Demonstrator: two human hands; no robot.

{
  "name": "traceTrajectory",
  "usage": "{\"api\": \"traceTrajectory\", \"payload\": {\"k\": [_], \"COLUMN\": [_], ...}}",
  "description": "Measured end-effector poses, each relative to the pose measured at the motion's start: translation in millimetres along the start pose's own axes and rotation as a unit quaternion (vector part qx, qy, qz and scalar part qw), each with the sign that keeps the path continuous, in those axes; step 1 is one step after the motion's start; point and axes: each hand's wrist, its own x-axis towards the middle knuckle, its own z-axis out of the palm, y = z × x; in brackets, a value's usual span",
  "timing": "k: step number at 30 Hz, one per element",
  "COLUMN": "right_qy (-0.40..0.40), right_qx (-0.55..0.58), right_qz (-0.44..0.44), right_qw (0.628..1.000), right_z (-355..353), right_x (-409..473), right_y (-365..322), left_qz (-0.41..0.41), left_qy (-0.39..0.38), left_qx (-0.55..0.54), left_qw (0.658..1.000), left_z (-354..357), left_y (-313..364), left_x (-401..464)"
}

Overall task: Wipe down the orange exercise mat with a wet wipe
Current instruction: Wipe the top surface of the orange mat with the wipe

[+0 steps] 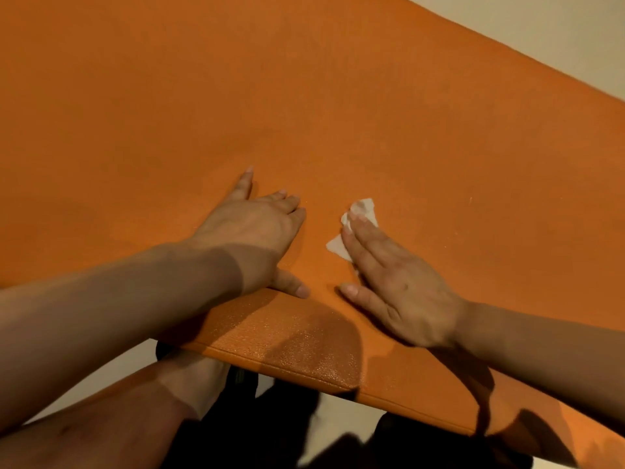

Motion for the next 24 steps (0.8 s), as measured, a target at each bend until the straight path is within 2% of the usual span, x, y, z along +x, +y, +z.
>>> {"api": "traceTrajectory", "payload": {"k": [4, 10, 16, 18, 21, 24], "right_qy": [-0.039, -0.033, -0.083, -0.077, -0.043, -0.063], "right_qx": [0.025, -0.002, 0.024, 0.029, 0.009, 0.002], "right_qz": [-0.073, 0.041, -0.049, -0.028, 0.058, 0.043], "right_qw": [0.996, 0.999, 0.995, 0.996, 0.997, 0.997], "right_z": [3.1, -6.6, -16.6, -22.7, -23.3, -19.8], "right_x": [1.2, 11.2, 30.9, 45.3, 42.1, 32.3], "right_y": [-15.2, 25.4, -6.8, 12.8, 49.3, 41.8], "left_qz": [0.001, 0.002, -0.024, -0.033, -0.038, -0.039], "left_qy": [-0.012, -0.032, 0.017, 0.015, 0.012, 0.008], "left_qx": [0.009, -0.008, -0.061, -0.052, -0.052, -0.045], "left_qw": [1.000, 0.999, 0.998, 0.998, 0.998, 0.998], "left_z": [-1.9, -5.9, -11.0, -15.5, -18.3, -18.7], "left_y": [1.6, 1.1, -7.2, -10.2, -9.4, -8.9], "left_x": [2.1, 4.5, 14.6, 22.0, 31.0, 38.6]}}
